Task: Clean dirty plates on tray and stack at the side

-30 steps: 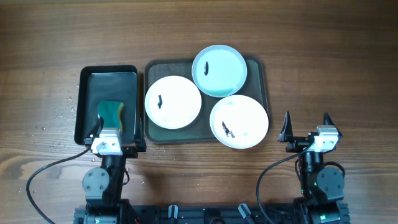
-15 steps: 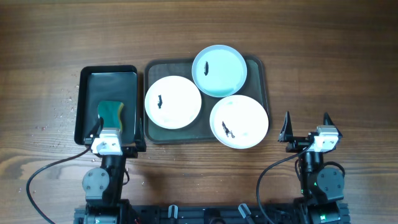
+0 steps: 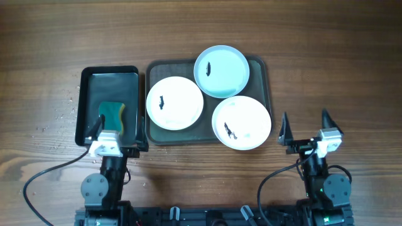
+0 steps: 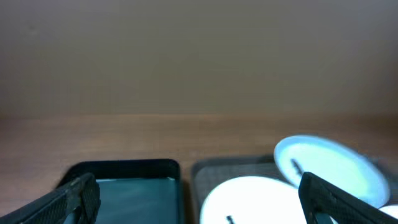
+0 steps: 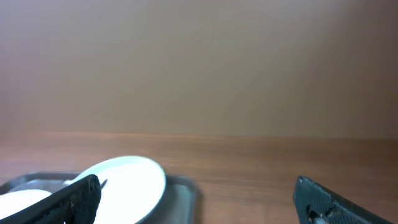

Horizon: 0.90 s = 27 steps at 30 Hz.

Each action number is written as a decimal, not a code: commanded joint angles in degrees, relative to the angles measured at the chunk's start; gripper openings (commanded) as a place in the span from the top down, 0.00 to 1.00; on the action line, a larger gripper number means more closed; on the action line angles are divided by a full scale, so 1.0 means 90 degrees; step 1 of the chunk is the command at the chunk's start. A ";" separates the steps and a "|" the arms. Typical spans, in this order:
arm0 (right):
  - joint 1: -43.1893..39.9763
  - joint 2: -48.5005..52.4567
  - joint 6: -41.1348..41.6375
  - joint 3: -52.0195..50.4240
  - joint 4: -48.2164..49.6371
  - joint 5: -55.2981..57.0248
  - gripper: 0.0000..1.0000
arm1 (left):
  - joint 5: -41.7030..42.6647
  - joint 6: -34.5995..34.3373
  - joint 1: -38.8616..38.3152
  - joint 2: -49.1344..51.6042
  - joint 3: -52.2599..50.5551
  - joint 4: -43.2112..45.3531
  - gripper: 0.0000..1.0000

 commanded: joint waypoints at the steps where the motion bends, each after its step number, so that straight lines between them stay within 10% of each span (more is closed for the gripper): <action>1: 0.0032 0.0136 0.0226 0.0777 -0.0466 -0.0488 0.00 | 0.0151 -0.0964 0.0056 0.0032 0.0770 -0.0410 0.00; 18: 0.0032 0.5812 0.0180 0.7121 -0.5418 -0.1396 0.00 | 0.0153 -0.1032 0.0056 0.4690 0.7565 -0.5775 0.00; 27: 0.0032 0.8121 0.0889 0.8626 -0.6275 -0.4532 0.00 | 0.0792 -0.1030 0.0056 0.6445 0.8425 -0.7298 0.00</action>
